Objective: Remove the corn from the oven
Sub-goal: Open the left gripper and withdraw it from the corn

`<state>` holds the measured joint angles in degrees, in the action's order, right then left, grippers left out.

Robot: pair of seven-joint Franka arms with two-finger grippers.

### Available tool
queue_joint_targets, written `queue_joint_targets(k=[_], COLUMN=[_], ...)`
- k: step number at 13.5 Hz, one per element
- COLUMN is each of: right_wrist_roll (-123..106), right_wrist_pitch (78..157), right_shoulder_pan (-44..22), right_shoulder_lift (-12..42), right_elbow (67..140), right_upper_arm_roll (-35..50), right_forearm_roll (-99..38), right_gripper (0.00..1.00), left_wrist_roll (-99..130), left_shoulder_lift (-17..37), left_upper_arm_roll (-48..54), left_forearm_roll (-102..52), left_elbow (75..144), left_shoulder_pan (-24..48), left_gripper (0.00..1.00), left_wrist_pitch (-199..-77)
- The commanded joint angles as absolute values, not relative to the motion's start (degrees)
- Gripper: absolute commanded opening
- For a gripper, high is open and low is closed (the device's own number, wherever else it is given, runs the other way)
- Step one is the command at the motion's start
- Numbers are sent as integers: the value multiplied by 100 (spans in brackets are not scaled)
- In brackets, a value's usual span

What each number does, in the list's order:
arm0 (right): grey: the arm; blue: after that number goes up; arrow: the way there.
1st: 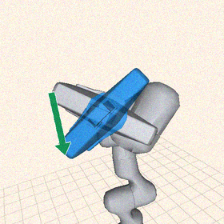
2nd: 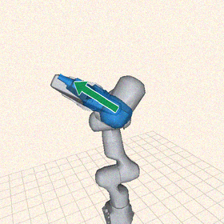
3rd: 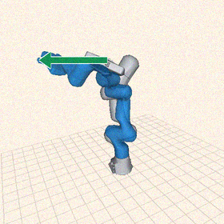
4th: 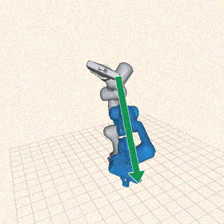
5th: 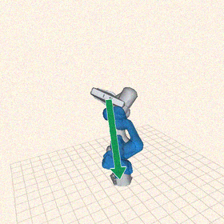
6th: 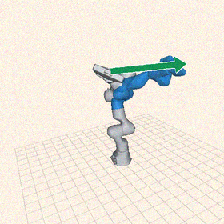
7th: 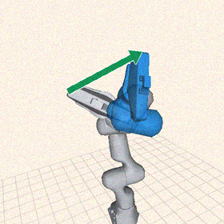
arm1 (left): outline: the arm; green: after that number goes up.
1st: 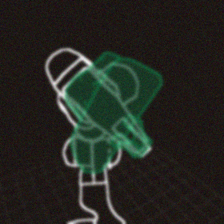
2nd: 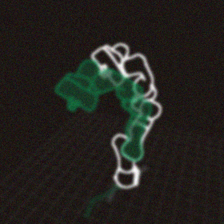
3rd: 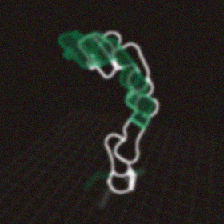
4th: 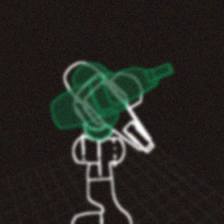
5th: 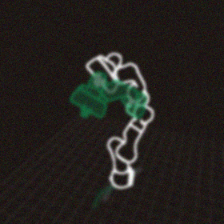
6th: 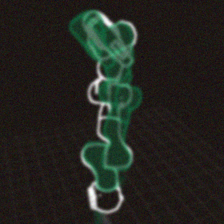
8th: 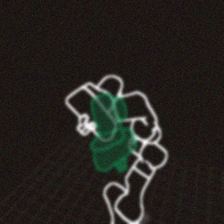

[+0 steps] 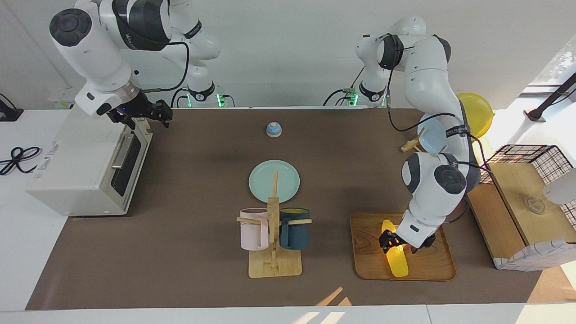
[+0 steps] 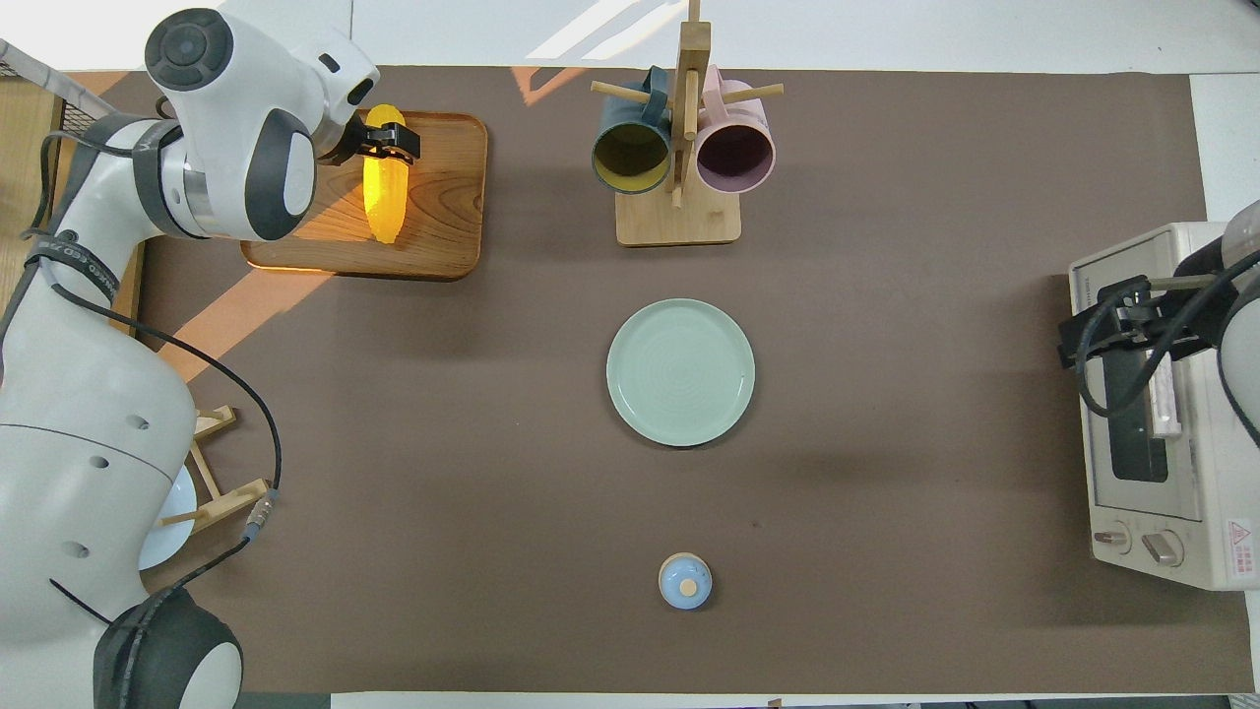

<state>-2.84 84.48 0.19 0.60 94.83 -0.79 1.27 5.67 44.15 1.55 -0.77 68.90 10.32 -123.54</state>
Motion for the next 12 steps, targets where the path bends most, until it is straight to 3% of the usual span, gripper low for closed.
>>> queue_joint_targets(k=[1, 12], right_wrist_roll=[-220, -246], right_wrist_pitch=[8508, 8728], right_shoulder_pan=[-97, -79], right_shoulder_lift=[44, 18], right_elbow=[9378, 9387], right_upper_arm_roll=[-211, -211], right_forearm_roll=[35, -97], right_gripper=[100, 100], left_wrist_roll=[527, 554], left_shoulder_lift=[3869, 1575], left_upper_arm_roll=[105, -9], left_forearm_roll=[-105, -9], left_elbow=[7066, 7189], left_shoulder_pan=[1090, 923], left_gripper=[100, 100], left_wrist_pitch=[-11832, -8519])
